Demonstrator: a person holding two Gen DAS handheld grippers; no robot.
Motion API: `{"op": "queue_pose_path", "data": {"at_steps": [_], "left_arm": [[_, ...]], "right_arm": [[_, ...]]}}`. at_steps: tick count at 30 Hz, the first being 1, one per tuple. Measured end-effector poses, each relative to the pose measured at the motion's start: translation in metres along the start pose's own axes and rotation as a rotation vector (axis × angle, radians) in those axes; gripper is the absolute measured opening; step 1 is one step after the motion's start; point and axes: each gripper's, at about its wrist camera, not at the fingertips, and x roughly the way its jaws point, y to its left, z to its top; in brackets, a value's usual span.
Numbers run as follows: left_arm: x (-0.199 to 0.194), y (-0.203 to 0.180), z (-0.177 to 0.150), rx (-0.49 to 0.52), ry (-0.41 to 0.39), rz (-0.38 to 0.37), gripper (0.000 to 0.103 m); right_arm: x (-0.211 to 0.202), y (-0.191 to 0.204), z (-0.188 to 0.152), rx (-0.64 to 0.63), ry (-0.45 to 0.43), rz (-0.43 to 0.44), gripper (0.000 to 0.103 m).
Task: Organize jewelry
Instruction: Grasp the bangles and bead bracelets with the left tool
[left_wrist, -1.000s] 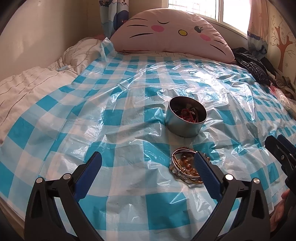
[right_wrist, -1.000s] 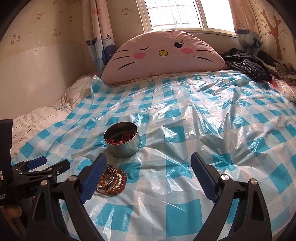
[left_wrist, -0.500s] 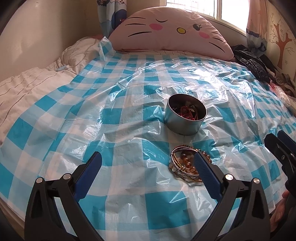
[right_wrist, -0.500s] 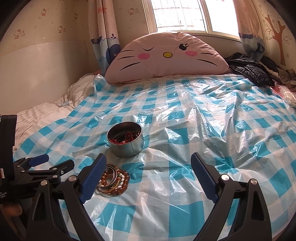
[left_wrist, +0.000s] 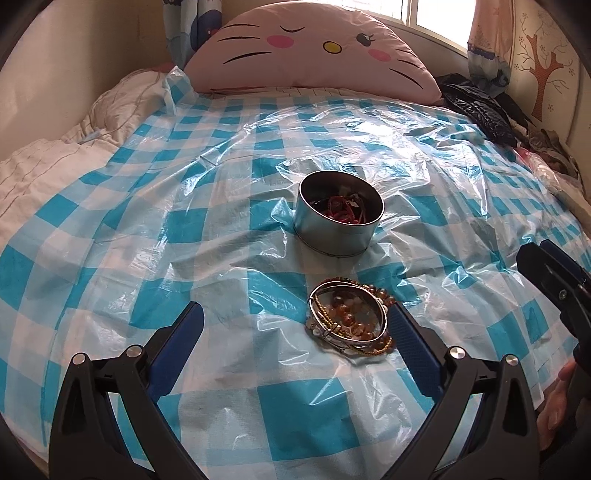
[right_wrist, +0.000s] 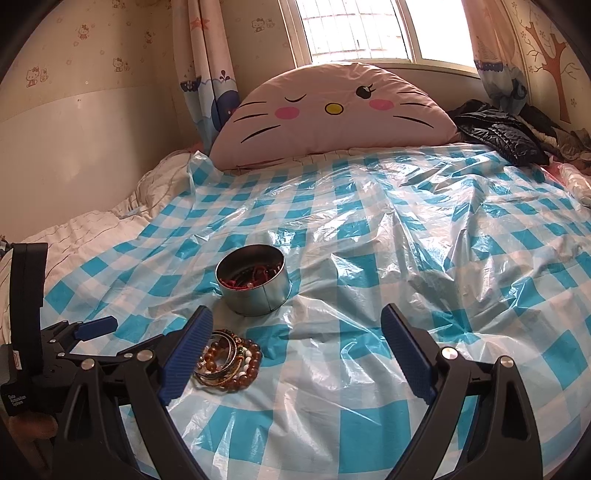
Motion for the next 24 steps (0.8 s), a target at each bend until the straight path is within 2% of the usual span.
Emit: {"op": "queue_pose_path", "data": {"at_steps": [2, 4, 6, 10, 12, 14, 18, 20, 22, 24], "left_arm": [[0.006, 0.001, 0.002, -0.018, 0.0, -0.034, 0.089], [0.016, -0.001, 0.005, -0.017, 0.016, -0.058, 0.076], [0.026, -0.005, 0.007, -0.006, 0.035, -0.064, 0.068], [0.04, -0.013, 0.012, 0.04, 0.044, -0.053, 0.058], [0.045, -0.015, 0.014, 0.049, 0.049, -0.046, 0.057], [0.052, -0.013, 0.016, 0.036, 0.066, -0.069, 0.052], [0.067, -0.006, 0.016, -0.002, 0.133, -0.118, 0.031], [0.074, -0.005, 0.014, -0.013, 0.158, -0.126, 0.027], [0.08, -0.005, 0.013, -0.017, 0.178, -0.126, 0.014], [0.081, -0.004, 0.012, -0.02, 0.184, -0.126, 0.008]], "right_arm": [[0.0, -0.001, 0.0, 0.01, 0.001, 0.003, 0.089], [0.0, -0.004, 0.0, 0.022, 0.001, 0.008, 0.089], [0.0, -0.006, 0.0, 0.034, 0.003, 0.013, 0.089], [0.001, -0.01, 0.0, 0.048, 0.004, 0.027, 0.089], [0.001, -0.01, 0.0, 0.051, 0.005, 0.034, 0.089], [0.001, -0.01, 0.0, 0.054, 0.006, 0.04, 0.089], [0.001, -0.013, 0.0, 0.066, 0.005, 0.051, 0.089], [0.001, -0.014, 0.0, 0.076, 0.006, 0.056, 0.089], [0.001, -0.016, 0.0, 0.084, 0.007, 0.06, 0.089], [0.001, -0.018, 0.0, 0.091, 0.006, 0.063, 0.089]]}}
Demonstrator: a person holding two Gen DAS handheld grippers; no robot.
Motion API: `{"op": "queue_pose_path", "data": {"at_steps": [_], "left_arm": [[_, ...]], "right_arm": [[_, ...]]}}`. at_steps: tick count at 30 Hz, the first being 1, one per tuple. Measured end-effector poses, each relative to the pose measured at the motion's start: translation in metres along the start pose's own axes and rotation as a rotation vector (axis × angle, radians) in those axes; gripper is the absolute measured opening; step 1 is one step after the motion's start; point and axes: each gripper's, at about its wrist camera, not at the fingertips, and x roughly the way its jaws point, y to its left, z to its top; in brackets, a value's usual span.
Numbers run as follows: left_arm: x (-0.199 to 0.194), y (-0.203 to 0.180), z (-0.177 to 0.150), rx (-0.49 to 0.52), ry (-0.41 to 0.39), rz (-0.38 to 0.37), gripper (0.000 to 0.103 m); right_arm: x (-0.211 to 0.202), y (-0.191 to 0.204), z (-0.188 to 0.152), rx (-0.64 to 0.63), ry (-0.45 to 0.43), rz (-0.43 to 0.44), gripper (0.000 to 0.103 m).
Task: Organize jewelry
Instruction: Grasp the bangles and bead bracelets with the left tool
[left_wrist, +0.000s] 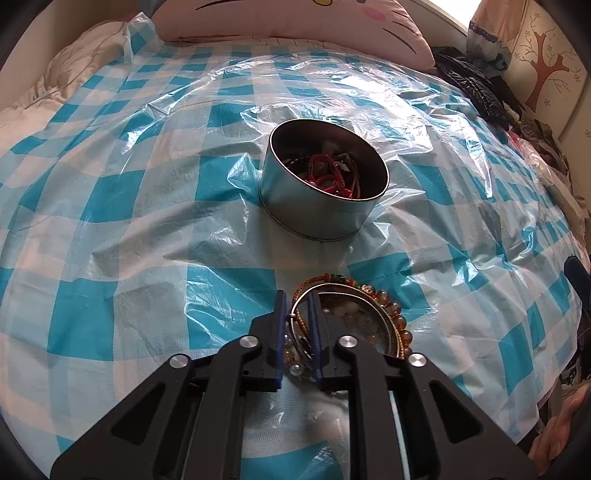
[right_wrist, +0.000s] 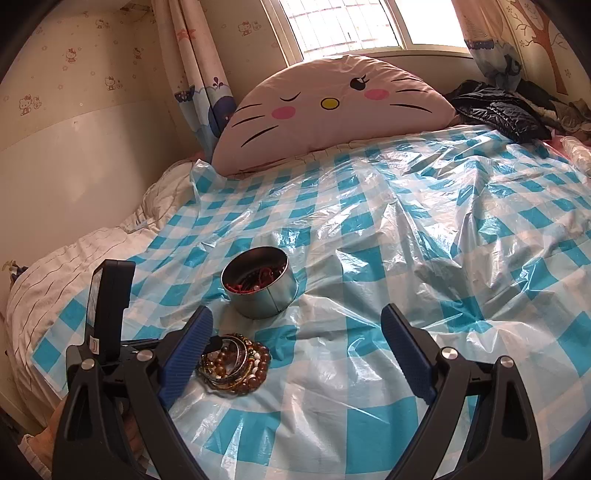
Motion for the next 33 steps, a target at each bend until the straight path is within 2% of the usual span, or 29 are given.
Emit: {"op": "queue_pose_path", "data": {"at_steps": [4, 11, 12, 15, 19, 23, 26, 28, 31, 33], "left_arm": [[-0.004, 0.0, -0.001, 0.0, -0.009, -0.013, 0.006], [-0.035, 0.01, -0.001, -0.062, -0.132, -0.104, 0.006], [-0.036, 0.013, -0.001, -0.074, -0.132, -0.1, 0.006], [-0.021, 0.02, -0.003, -0.107, -0.057, -0.035, 0.006], [-0.028, 0.02, -0.003, -0.094, -0.098, -0.027, 0.006], [-0.043, 0.028, -0.002, -0.141, -0.17, -0.133, 0.006], [-0.046, 0.042, -0.002, -0.219, -0.18, -0.222, 0.006], [-0.047, 0.049, -0.003, -0.263, -0.19, -0.253, 0.006], [-0.046, 0.059, -0.004, -0.3, -0.192, -0.237, 0.006], [-0.044, 0.062, -0.004, -0.313, -0.186, -0.2, 0.006]], "right_arm": [[0.0, -0.002, 0.001, 0.008, 0.0, 0.003, 0.089], [0.001, -0.003, 0.001, 0.012, 0.004, 0.005, 0.089], [0.001, -0.003, 0.001, 0.011, 0.005, 0.005, 0.089], [0.001, -0.002, 0.0, 0.007, 0.005, 0.003, 0.089], [0.001, -0.002, 0.0, 0.008, 0.005, 0.004, 0.089], [0.001, -0.001, -0.001, 0.0, 0.01, 0.006, 0.089], [0.004, 0.002, -0.002, -0.012, 0.023, 0.013, 0.089], [0.007, 0.005, -0.004, -0.025, 0.042, 0.019, 0.089], [0.013, 0.011, -0.005, -0.053, 0.075, 0.03, 0.089], [0.022, 0.017, -0.007, -0.076, 0.12, 0.05, 0.089]]}}
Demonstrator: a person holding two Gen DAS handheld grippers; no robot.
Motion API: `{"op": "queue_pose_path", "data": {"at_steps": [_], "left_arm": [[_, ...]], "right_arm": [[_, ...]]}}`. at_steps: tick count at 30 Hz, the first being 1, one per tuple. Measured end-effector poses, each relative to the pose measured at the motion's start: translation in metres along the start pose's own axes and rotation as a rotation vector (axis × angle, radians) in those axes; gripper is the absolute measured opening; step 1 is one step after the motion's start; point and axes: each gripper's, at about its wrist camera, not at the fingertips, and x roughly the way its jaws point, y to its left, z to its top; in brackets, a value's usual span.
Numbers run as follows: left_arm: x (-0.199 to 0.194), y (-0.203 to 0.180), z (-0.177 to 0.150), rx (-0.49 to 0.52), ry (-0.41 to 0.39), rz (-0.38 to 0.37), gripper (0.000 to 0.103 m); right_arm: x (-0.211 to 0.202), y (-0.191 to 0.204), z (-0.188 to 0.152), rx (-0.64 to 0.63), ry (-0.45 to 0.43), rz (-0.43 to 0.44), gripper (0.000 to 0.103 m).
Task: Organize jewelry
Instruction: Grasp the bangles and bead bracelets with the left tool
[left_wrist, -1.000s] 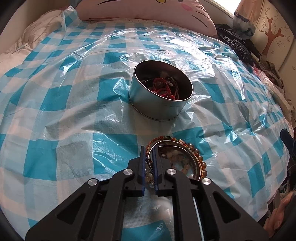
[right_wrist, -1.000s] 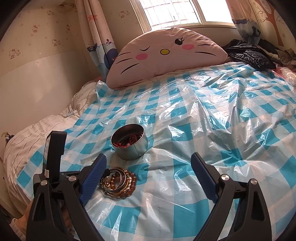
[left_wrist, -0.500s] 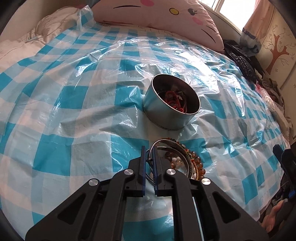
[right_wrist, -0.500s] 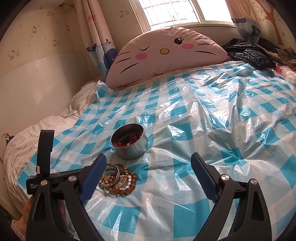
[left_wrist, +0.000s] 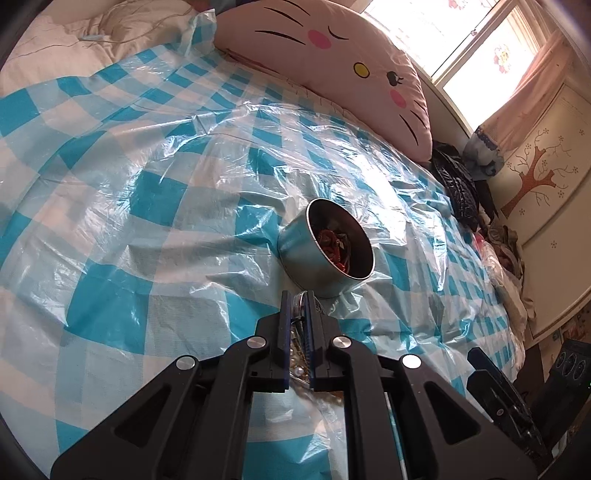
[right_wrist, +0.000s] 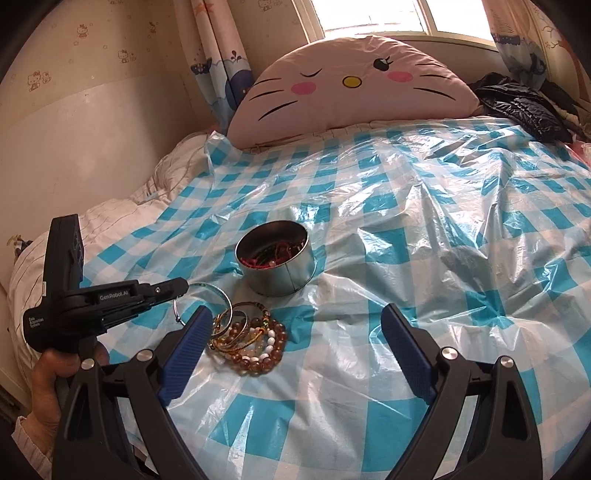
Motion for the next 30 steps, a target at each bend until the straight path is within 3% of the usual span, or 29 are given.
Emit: {"op": "queue_pose_path", "data": {"at_steps": [5, 7, 10, 21, 24, 25, 26, 30], "left_arm": [[0.006, 0.005, 0.002, 0.019, 0.011, 0.104, 0.006], [0.01, 0.003, 0.001, 0.044, 0.026, 0.144, 0.006], [0.018, 0.0, -0.001, 0.077, 0.052, 0.19, 0.006], [0.026, -0.002, -0.005, 0.098, 0.091, 0.213, 0.006], [0.029, -0.006, -0.007, 0.119, 0.104, 0.217, 0.006], [0.03, -0.008, -0.008, 0.131, 0.106, 0.22, 0.006], [0.031, -0.01, -0.008, 0.142, 0.108, 0.22, 0.006], [0.028, -0.016, -0.01, 0.172, 0.099, 0.217, 0.006]], "right_arm": [[0.029, 0.013, 0.001, -0.048, 0.1, 0.083, 0.087], [0.045, 0.015, 0.002, -0.05, 0.137, 0.11, 0.064], [0.077, 0.014, 0.003, -0.044, 0.222, 0.113, 0.045], [0.153, 0.022, 0.016, -0.121, 0.393, 0.086, 0.026], [0.156, 0.036, 0.012, -0.235, 0.392, 0.044, 0.024], [0.156, 0.039, 0.01, -0.267, 0.386, 0.022, 0.015], [0.155, 0.04, 0.009, -0.282, 0.382, 0.005, 0.012], [0.141, 0.025, 0.013, -0.174, 0.354, 0.049, 0.007]]}}
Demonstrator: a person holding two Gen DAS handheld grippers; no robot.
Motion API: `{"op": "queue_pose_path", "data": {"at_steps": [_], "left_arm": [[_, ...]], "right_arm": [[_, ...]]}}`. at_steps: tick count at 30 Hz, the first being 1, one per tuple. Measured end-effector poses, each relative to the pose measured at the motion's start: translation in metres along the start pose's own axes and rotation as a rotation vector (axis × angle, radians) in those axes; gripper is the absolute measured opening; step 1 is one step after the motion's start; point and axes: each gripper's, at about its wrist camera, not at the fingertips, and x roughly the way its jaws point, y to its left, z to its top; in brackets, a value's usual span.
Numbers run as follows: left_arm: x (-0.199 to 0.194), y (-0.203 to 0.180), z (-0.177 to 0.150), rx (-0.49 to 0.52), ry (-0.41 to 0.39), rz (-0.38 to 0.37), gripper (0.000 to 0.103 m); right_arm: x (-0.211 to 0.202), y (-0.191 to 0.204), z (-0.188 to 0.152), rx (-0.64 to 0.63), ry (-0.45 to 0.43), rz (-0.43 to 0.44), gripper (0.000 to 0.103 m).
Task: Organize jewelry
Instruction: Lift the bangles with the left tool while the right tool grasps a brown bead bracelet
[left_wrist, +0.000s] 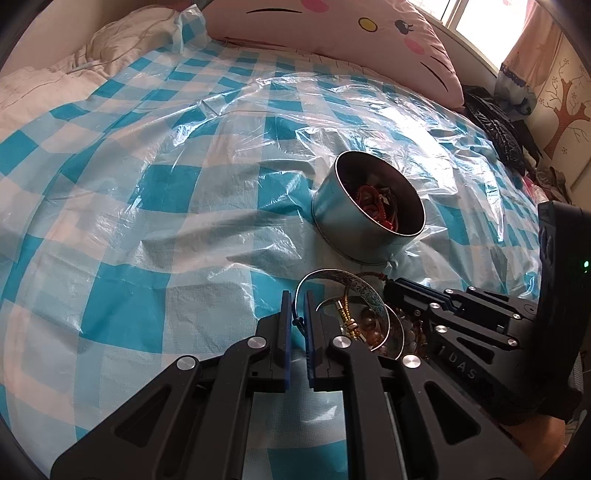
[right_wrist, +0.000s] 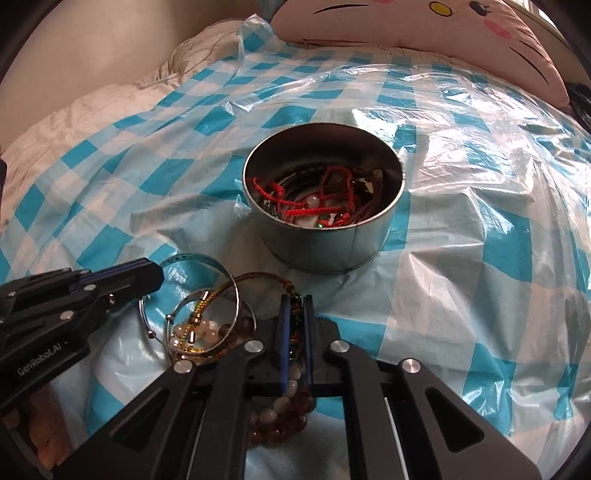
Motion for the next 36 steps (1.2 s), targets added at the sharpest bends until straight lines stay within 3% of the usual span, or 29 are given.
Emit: {"op": "queue_pose_path", "data": {"at_steps": [7, 15, 23, 24, 26, 27, 28, 31, 36], "left_arm": [[-0.014, -0.002, 0.002, 0.008, -0.063, -0.044, 0.006], [-0.038, -0.022, 0.001, 0.085, -0.17, -0.09, 0.001], [-0.018, -0.009, 0.003, 0.059, -0.066, -0.018, 0.002], [-0.015, -0.004, 0.004, 0.05, -0.04, -0.023, 0.007], [-0.011, 0.002, 0.005, 0.058, -0.019, -0.018, 0.025], [-0.011, 0.002, 0.004, 0.083, -0.023, -0.008, 0.043], [-0.011, 0.001, 0.005, 0.118, -0.025, 0.012, 0.049], [-0.008, -0.006, 0.005, 0.229, -0.003, 0.059, 0.049], [0.002, -0.016, 0.008, 0.326, 0.036, 0.06, 0.049]], "right_arm": [[-0.054, -0.035, -0.019, 0.255, -0.183, 0.173, 0.007], [-0.103, -0.022, -0.033, 0.227, -0.393, 0.231, 0.007], [-0.112, -0.03, -0.036, 0.249, -0.421, 0.224, 0.007], [-0.112, -0.031, -0.037, 0.252, -0.423, 0.224, 0.007], [-0.111, -0.032, -0.037, 0.256, -0.419, 0.227, 0.007], [-0.111, -0.032, -0.038, 0.256, -0.418, 0.23, 0.007], [-0.11, -0.032, -0.037, 0.254, -0.417, 0.234, 0.007], [-0.109, -0.03, -0.037, 0.246, -0.415, 0.244, 0.007], [-0.107, -0.031, -0.036, 0.246, -0.411, 0.259, 0.007]]}}
